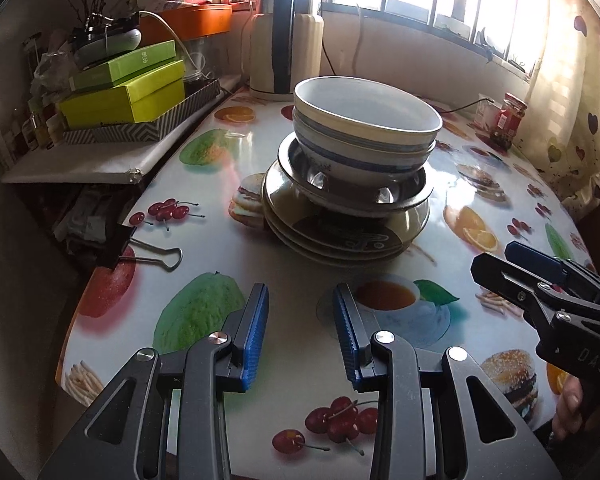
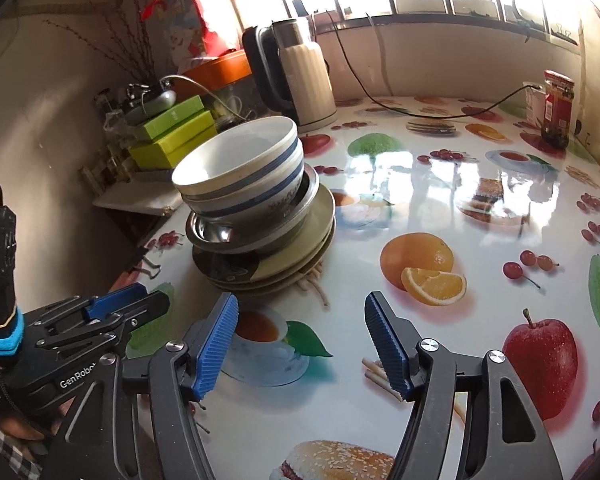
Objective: Organize plates and bowls
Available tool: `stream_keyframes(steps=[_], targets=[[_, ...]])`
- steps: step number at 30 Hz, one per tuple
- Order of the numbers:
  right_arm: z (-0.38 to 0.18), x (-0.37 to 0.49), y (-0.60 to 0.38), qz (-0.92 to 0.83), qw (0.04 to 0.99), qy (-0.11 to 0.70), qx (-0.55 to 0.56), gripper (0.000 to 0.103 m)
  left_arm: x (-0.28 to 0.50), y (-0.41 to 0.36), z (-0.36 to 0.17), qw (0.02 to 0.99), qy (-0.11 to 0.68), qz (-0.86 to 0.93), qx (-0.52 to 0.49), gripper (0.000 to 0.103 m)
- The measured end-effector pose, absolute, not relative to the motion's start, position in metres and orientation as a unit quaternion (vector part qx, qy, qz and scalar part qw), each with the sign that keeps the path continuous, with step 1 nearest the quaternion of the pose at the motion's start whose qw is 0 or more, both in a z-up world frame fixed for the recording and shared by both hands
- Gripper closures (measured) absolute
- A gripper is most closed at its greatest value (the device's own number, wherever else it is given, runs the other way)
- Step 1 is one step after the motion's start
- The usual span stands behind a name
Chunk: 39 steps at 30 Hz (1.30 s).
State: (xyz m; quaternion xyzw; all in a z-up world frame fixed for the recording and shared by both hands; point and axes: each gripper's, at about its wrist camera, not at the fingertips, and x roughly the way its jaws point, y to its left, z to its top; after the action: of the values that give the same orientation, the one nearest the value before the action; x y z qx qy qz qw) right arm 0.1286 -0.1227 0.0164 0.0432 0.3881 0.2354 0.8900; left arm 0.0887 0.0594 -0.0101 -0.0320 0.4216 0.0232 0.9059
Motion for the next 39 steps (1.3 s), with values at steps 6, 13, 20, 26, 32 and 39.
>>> stream_keyframes(steps=[6, 13, 20, 26, 32, 39], targets=[[0.006, 0.121, -0.12, 0.217, 0.89, 0.399, 0.026, 0.033, 0.082, 0.053, -0.018, 0.904, 0.425, 0.011, -0.035, 0.069], [-0.009, 0.12, -0.123, 0.188, 0.887, 0.42, 0.02, 0.031, 0.082, 0.052, -0.03, 0.895, 0.443, 0.014, -0.041, 0.069], [-0.018, 0.119, -0.123, 0.175, 0.885, 0.431, 0.014, 0.031, 0.083, 0.05, -0.04, 0.887, 0.459, 0.02, -0.043, 0.069], [-0.023, 0.119, -0.125, 0.167, 0.883, 0.439, 0.014, 0.03, 0.084, 0.048, -0.045, 0.884, 0.465, 0.025, -0.039, 0.069], [-0.026, 0.118, -0.122, 0.161, 0.883, 0.441, -0.004, 0.028, 0.085, 0.048, -0.046, 0.885, 0.463, 0.032, -0.034, 0.069], [-0.027, 0.115, -0.118, 0.152, 0.885, 0.439, -0.016, 0.026, 0.084, 0.044, -0.047, 0.886, 0.461, 0.038, -0.025, 0.069]])
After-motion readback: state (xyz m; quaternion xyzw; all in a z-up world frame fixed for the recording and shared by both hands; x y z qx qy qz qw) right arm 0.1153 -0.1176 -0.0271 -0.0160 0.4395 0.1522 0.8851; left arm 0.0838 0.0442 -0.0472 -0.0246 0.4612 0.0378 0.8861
